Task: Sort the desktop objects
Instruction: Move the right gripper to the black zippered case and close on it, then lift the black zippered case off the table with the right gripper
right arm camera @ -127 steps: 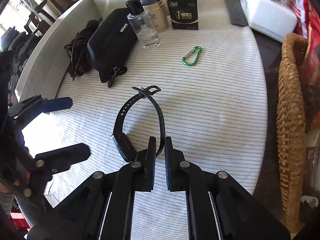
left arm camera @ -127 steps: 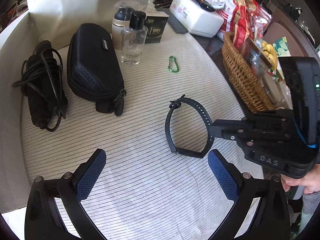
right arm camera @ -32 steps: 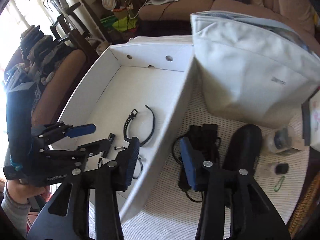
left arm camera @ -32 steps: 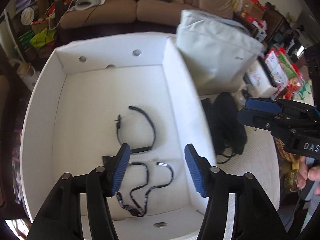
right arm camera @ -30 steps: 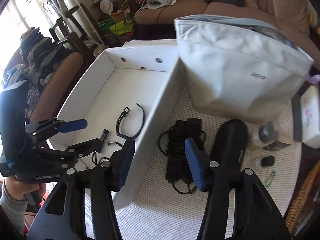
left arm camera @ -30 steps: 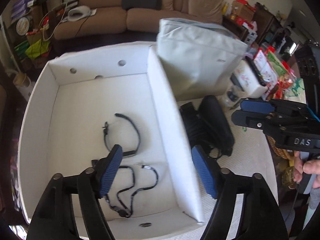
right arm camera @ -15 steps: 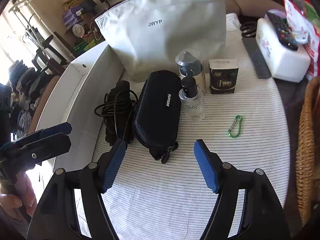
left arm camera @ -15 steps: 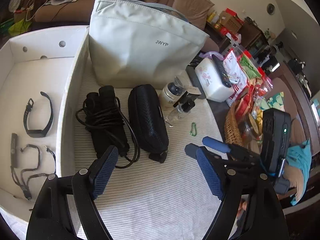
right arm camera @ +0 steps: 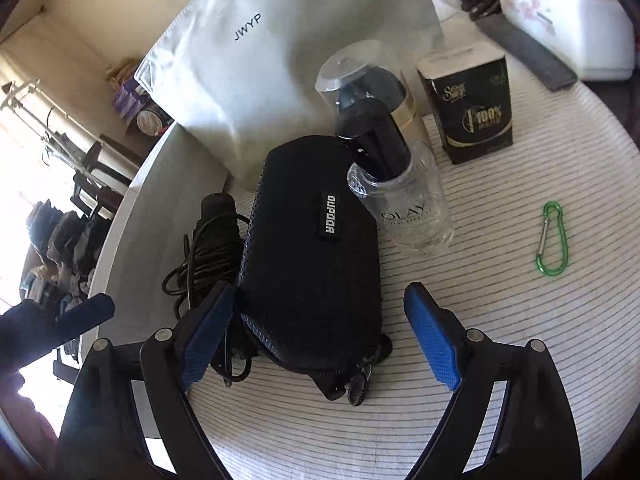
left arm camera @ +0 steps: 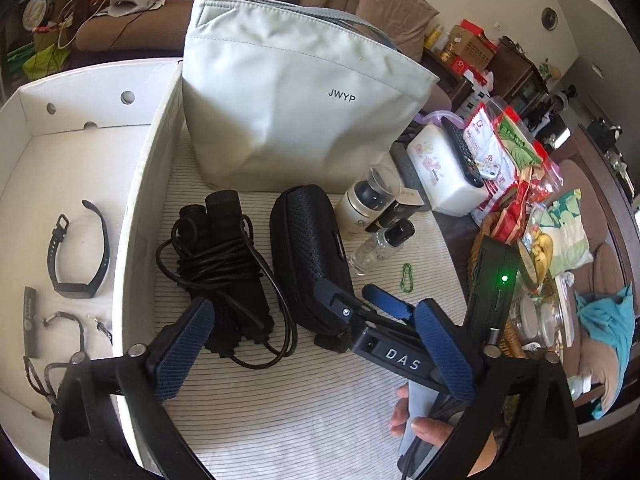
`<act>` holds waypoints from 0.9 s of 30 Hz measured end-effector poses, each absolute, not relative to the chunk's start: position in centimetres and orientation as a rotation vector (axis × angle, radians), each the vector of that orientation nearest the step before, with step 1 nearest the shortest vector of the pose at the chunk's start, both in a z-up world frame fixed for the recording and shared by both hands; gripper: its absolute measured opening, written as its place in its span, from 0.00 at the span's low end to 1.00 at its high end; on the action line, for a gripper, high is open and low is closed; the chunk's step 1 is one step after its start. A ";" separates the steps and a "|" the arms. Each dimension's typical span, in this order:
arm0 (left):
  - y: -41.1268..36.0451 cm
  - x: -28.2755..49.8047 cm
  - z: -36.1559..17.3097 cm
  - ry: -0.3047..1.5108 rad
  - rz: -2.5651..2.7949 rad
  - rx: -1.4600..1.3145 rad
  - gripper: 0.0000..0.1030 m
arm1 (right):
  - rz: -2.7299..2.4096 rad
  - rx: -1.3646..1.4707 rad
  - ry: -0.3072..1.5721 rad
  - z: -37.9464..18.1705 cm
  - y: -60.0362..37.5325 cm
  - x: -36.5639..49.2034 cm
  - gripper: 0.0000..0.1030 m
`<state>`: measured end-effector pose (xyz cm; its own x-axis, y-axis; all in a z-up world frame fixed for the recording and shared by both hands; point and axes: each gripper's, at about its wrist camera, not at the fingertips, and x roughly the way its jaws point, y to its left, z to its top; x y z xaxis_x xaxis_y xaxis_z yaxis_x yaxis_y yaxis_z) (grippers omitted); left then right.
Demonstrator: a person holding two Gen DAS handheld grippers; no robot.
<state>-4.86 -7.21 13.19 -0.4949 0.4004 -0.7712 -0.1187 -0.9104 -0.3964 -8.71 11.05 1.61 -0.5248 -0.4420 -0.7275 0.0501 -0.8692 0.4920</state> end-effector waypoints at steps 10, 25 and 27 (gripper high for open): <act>-7.8 -5.1 12.3 -0.481 2.409 -1.393 1.00 | -2.423 1.355 -0.500 0.5 8.9 -10.4 0.79; -6.2 0.0 10.9 -0.564 2.312 -1.451 1.00 | -2.373 1.412 -0.303 3.8 10.4 -1.0 0.75; -5.5 1.7 9.4 -0.616 2.267 -1.478 1.00 | -2.335 1.429 -0.372 3.7 11.2 0.9 0.75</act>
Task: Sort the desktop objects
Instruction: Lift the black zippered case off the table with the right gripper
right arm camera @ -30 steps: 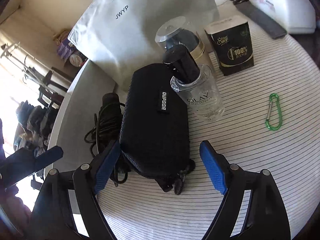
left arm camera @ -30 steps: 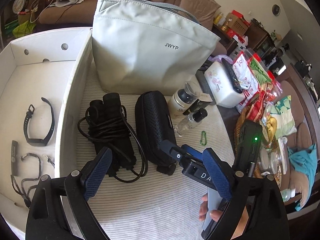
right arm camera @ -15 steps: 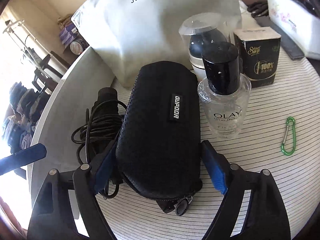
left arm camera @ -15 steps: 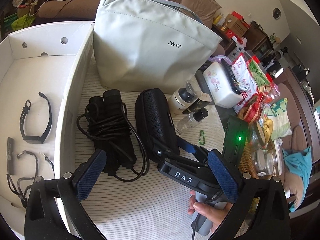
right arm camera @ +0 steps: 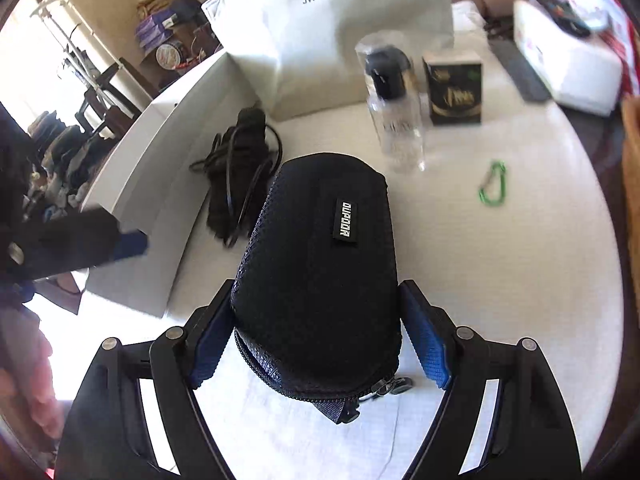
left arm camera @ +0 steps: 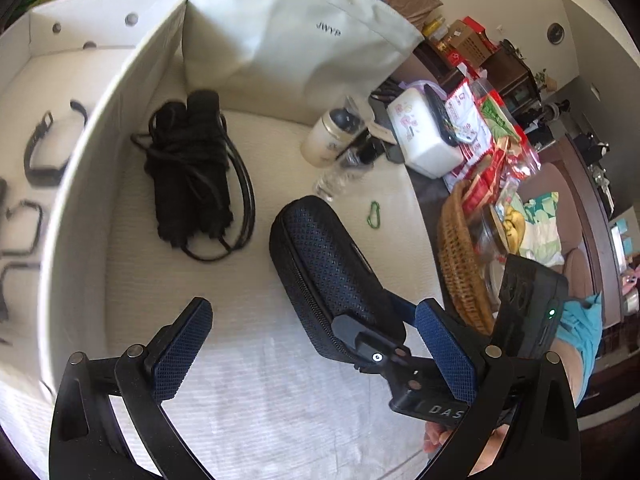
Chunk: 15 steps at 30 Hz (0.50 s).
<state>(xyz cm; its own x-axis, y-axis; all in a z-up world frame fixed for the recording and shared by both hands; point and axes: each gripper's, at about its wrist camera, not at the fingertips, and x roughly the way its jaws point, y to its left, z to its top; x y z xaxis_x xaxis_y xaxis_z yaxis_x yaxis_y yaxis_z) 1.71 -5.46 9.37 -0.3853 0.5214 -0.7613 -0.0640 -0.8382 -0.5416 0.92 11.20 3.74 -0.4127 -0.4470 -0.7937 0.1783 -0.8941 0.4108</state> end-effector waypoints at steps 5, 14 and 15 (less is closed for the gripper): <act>-4.2 3.4 4.3 -0.873 2.104 -1.588 1.00 | -2.277 1.420 -0.532 3.1 12.7 4.9 0.75; -2.5 4.2 0.4 -1.200 1.881 -1.579 0.76 | -2.296 1.384 -0.441 3.8 12.4 8.6 0.75; -2.6 4.2 0.6 -1.206 1.867 -1.569 0.71 | -2.314 1.380 -0.405 4.2 12.2 8.7 0.76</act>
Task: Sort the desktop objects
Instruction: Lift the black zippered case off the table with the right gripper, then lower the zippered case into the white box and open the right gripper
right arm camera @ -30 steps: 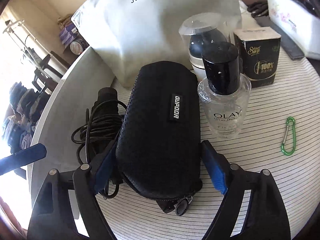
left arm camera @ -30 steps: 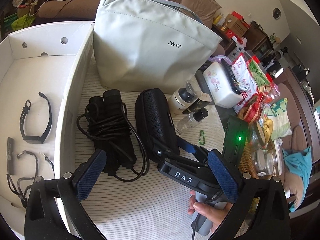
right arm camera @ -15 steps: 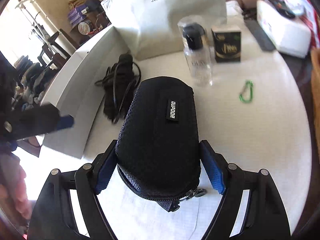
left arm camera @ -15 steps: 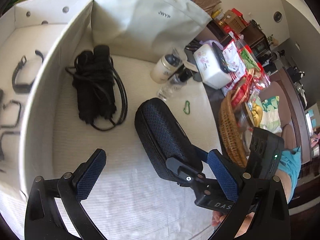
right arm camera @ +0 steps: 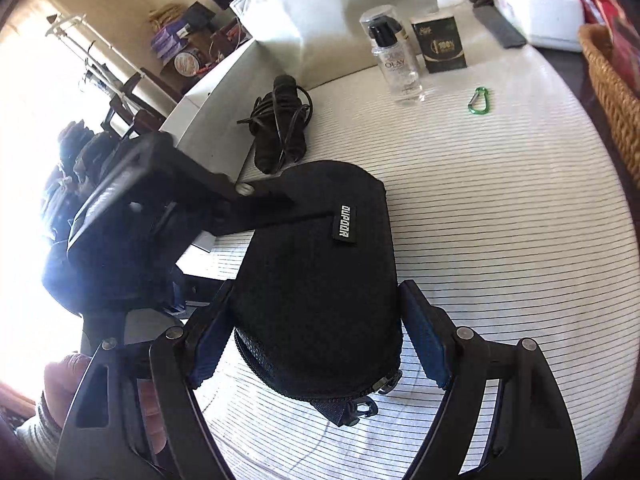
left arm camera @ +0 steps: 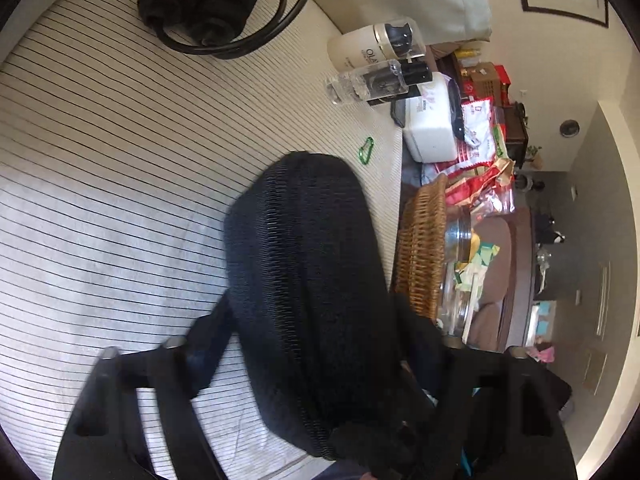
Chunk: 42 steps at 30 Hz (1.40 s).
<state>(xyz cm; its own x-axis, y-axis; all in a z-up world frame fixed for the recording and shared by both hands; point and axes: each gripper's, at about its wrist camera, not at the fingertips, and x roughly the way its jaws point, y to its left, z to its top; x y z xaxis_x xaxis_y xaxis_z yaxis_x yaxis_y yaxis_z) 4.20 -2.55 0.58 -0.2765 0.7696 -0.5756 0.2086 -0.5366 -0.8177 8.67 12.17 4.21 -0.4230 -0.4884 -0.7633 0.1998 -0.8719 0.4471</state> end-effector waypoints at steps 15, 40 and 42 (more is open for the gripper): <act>-14.0 0.8 16.9 -1.149 2.072 -1.286 0.71 | -2.336 1.108 -0.177 18.3 1.7 5.4 0.76; -38.7 -10.2 8.0 -0.685 2.354 -1.875 0.71 | -1.862 1.653 -0.396 3.2 -27.4 -11.2 0.74; -39.0 -9.8 8.9 -0.696 2.368 -1.852 0.71 | -1.858 1.693 -0.384 2.3 -27.6 -11.7 0.74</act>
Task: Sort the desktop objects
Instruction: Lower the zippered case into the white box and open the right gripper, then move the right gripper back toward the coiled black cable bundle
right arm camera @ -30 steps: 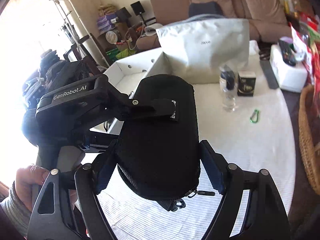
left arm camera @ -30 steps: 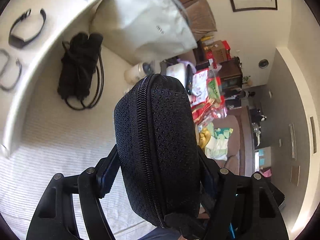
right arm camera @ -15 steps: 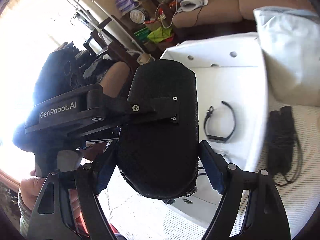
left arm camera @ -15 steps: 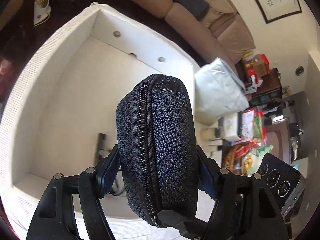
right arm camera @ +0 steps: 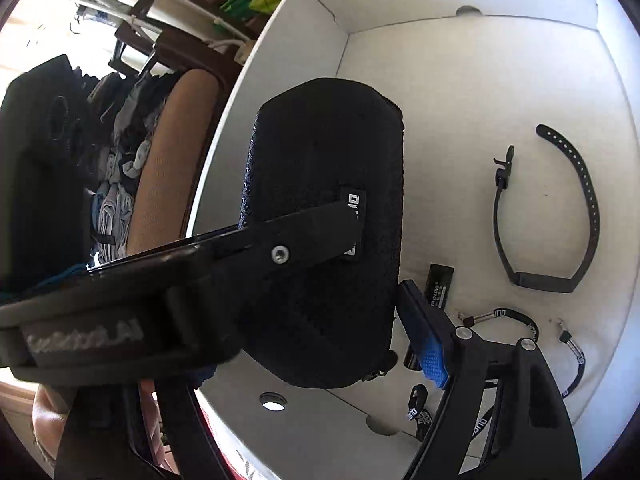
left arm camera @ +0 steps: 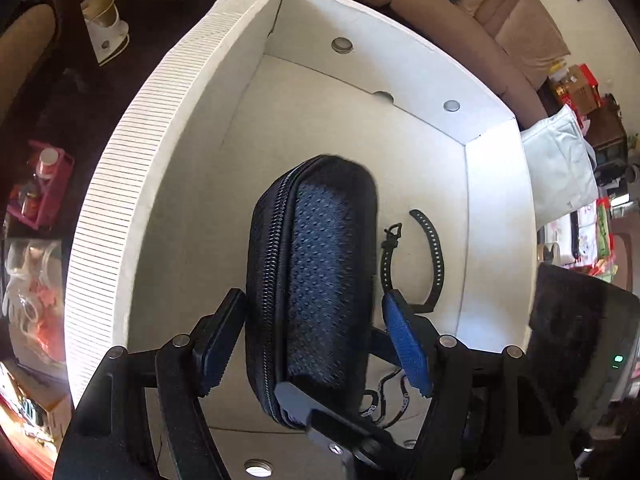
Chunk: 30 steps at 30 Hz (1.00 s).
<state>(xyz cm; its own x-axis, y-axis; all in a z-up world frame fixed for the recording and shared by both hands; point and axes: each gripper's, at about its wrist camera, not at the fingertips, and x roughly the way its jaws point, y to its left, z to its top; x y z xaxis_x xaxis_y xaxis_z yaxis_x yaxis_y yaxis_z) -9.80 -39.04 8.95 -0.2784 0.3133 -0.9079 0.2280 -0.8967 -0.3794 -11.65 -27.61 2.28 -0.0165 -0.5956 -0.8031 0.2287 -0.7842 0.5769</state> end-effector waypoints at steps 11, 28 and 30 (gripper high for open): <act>-44.2 -6.8 15.6 -0.796 2.476 -1.645 0.77 | -1.766 1.812 -0.416 -0.5 -28.8 -11.7 0.74; -45.4 -3.0 14.5 -0.872 2.451 -1.637 0.77 | -1.633 1.903 -0.576 -0.9 -27.4 -8.1 0.76; -44.2 -2.9 14.7 -0.853 2.438 -1.627 0.77 | -1.685 1.847 -0.509 1.1 -25.8 -8.0 0.76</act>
